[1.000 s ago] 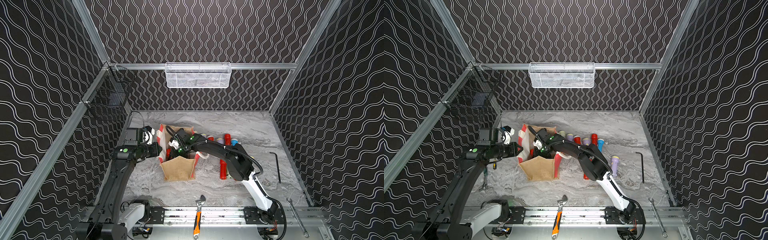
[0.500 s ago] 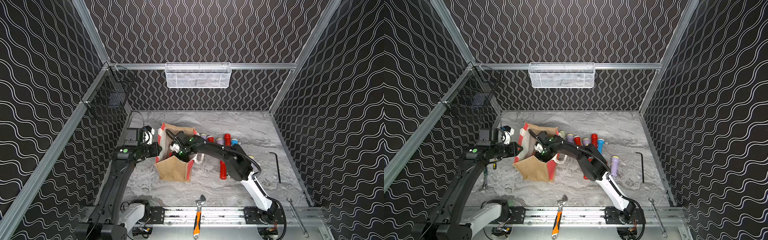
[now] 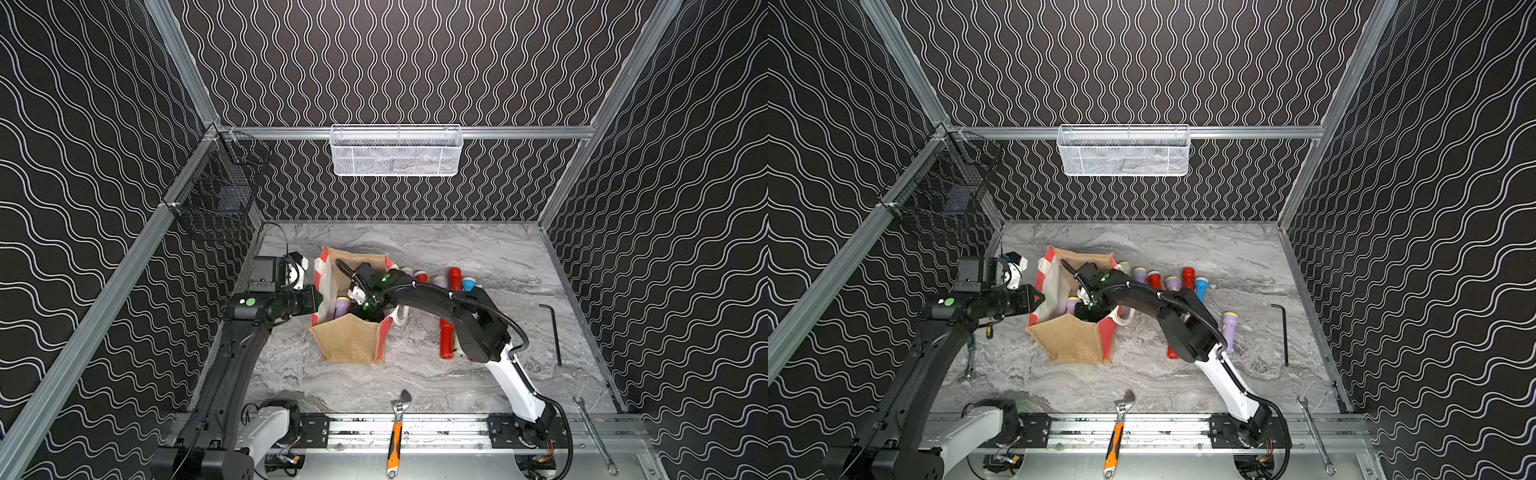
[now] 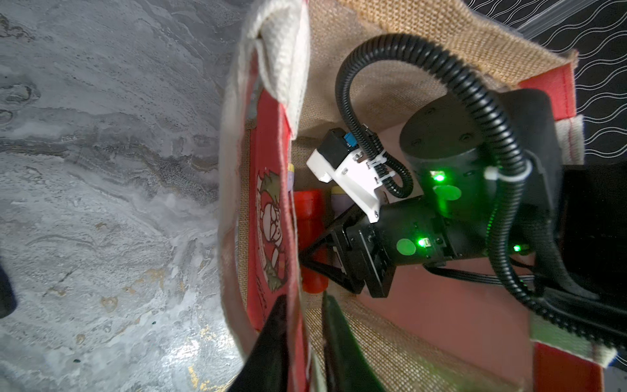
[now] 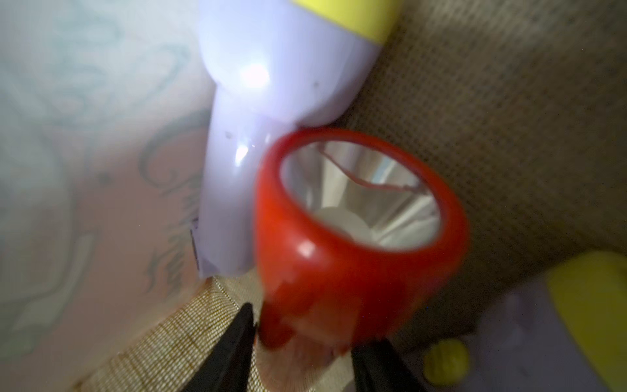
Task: Put the flashlights into the tote bags
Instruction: Place the flashlight in the canvas bag, then pick up the flashlight from the center of the board.
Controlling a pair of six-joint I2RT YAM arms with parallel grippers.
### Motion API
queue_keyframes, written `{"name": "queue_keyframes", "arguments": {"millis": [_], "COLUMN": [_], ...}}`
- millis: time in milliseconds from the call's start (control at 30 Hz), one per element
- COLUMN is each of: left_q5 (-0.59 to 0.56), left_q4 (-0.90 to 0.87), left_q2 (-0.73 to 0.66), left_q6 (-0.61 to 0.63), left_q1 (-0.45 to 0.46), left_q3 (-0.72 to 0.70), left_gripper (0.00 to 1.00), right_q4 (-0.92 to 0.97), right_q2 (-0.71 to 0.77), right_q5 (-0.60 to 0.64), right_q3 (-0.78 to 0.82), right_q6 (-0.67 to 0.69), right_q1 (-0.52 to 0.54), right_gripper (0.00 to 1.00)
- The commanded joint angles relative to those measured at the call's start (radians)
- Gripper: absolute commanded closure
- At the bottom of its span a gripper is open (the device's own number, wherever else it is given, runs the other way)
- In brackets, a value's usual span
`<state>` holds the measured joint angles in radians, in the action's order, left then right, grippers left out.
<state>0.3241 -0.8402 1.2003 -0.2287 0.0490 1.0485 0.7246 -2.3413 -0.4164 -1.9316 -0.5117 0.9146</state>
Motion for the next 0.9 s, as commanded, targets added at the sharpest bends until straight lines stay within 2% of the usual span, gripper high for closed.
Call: {"name": "queue_keyframes", "arguments": {"millis": [0, 133, 433, 733, 867], "left_q5": [-0.013, -0.017, -0.030, -0.041, -0.055], "left_q4": [0.004, 0.004, -0.005, -0.010, 0.000], "left_q2": [0.005, 0.014, 0.012, 0.014, 0.011], "left_q6": [0.020, 0.019, 0.014, 0.012, 0.001], "left_q1": [0.000, 0.000, 0.000, 0.000, 0.000], "left_q3": [0.009, 0.010, 0.010, 0.023, 0.014], "left_gripper": [0.77, 0.77, 0.77, 0.76, 0.75], "right_q4": [0.011, 0.005, -0.007, -0.046, -0.068], "right_q2": [0.045, 0.092, 0.204, 0.396, 0.530], "right_q5": [0.030, 0.039, 0.070, 0.102, 0.163], "right_q3": [0.012, 0.011, 0.013, 0.056, 0.122], "right_q6": [0.004, 0.015, 0.024, 0.040, 0.064], "right_q1": [0.000, 0.000, 0.000, 0.001, 0.000], "right_gripper": [0.45, 0.39, 0.38, 0.36, 0.35]}}
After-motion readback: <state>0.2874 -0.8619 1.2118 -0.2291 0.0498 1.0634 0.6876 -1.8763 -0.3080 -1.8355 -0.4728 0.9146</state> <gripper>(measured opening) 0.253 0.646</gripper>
